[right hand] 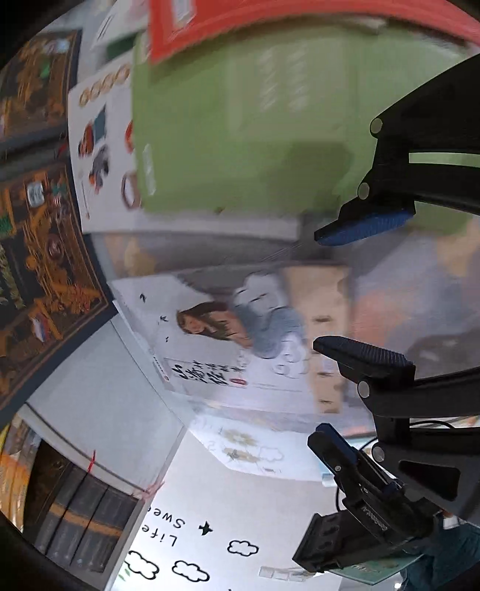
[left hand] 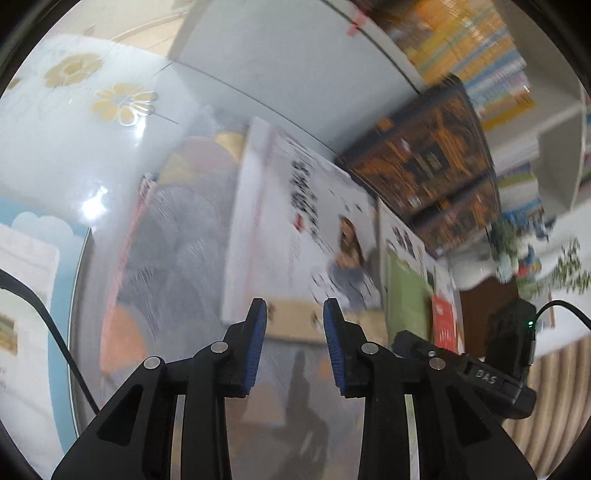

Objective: Organize books
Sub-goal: 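Withdraw the left gripper back over the table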

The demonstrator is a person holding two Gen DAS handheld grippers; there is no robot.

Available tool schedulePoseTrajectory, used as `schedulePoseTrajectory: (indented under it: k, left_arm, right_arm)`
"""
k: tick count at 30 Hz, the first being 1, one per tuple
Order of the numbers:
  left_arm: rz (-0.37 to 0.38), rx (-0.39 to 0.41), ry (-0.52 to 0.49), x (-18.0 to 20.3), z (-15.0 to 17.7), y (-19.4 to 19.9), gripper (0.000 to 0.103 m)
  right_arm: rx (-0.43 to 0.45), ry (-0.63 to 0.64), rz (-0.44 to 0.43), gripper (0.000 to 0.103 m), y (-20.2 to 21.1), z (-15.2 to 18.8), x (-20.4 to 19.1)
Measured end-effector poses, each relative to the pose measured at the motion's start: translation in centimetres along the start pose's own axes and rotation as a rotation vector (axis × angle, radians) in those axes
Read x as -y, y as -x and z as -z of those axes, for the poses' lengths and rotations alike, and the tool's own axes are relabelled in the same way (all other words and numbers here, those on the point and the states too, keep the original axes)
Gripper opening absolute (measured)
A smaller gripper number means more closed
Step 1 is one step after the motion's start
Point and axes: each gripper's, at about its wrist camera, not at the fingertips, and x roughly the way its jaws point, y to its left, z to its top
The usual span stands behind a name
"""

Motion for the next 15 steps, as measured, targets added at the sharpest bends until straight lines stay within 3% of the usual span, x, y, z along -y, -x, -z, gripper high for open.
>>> schedulePoseTrajectory:
  k: [4, 9, 10, 11, 13, 15]
  left_arm:
    - [-0.021, -0.006, -0.104, 3.3, 2.1, 1.3, 0.029]
    - [-0.051, 0.025, -0.325, 9.7, 5.0, 3.9, 0.033]
    - [-0.048, 0.032, -0.357, 10.7, 5.5, 4.5, 0.043]
    - [-0.040, 0.041, -0.383, 11.7, 6.0, 5.1, 0.062]
    - [-0.016, 0.078, -0.416, 13.3, 7.0, 6.3, 0.088]
    - [0.022, 0.100, -0.439, 14.7, 7.8, 7.2, 0.089]
  right_arm:
    - [0.033, -0.009, 0.010, 0.049, 3.8, 2.9, 1.2]
    - [0.102, -0.009, 0.060, 0.051, 9.2, 6.5, 2.6]
    - [0.127, -0.004, 0.078, 0.054, 10.8, 7.5, 3.1]
    - [0.145, 0.000, 0.091, 0.058, 12.0, 8.1, 3.4]
    - [0.190, 0.009, 0.123, 0.062, 14.5, 9.6, 4.1]
    - [0.232, 0.016, 0.144, 0.069, 16.9, 11.1, 5.0]
